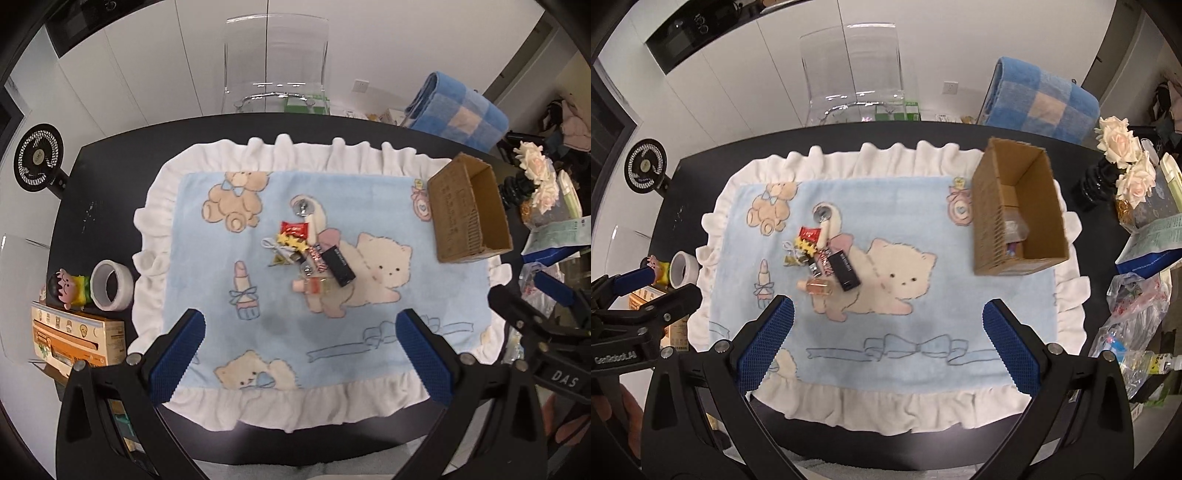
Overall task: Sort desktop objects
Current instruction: 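Lower both tools and grasp the black power bank with the right tool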
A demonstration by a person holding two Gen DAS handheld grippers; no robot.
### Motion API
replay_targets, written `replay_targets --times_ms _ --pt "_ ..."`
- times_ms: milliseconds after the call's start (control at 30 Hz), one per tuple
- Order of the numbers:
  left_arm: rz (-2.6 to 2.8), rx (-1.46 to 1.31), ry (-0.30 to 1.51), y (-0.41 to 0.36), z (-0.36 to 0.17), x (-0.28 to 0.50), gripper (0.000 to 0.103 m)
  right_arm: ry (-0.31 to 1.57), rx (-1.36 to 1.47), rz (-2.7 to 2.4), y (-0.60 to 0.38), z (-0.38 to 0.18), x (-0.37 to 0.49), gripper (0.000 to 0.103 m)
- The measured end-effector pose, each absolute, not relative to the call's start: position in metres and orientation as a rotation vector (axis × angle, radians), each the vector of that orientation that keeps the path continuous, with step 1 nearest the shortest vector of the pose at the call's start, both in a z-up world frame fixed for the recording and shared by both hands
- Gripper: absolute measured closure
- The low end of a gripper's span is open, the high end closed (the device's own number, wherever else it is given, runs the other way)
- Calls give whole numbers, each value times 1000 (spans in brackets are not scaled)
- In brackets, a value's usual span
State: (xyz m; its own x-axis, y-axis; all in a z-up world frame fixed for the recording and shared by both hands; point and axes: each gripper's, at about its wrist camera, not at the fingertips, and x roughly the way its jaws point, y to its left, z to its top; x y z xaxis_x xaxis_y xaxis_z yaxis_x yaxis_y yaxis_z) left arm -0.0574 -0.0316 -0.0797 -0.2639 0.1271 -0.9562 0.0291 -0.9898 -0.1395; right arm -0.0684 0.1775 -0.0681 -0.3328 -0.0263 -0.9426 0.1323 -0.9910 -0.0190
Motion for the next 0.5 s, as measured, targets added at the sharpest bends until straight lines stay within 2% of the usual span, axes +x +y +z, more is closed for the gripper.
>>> replay_targets --times_ms 233,500 --pt "2415 -1897 -236 -59 -101 -59 0 168 1798 -2422 146 -90 -70 0" --pt "2373 -1938 -296 -69 -149 -61 0 258 1826 -2336 120 -132 -91 0"
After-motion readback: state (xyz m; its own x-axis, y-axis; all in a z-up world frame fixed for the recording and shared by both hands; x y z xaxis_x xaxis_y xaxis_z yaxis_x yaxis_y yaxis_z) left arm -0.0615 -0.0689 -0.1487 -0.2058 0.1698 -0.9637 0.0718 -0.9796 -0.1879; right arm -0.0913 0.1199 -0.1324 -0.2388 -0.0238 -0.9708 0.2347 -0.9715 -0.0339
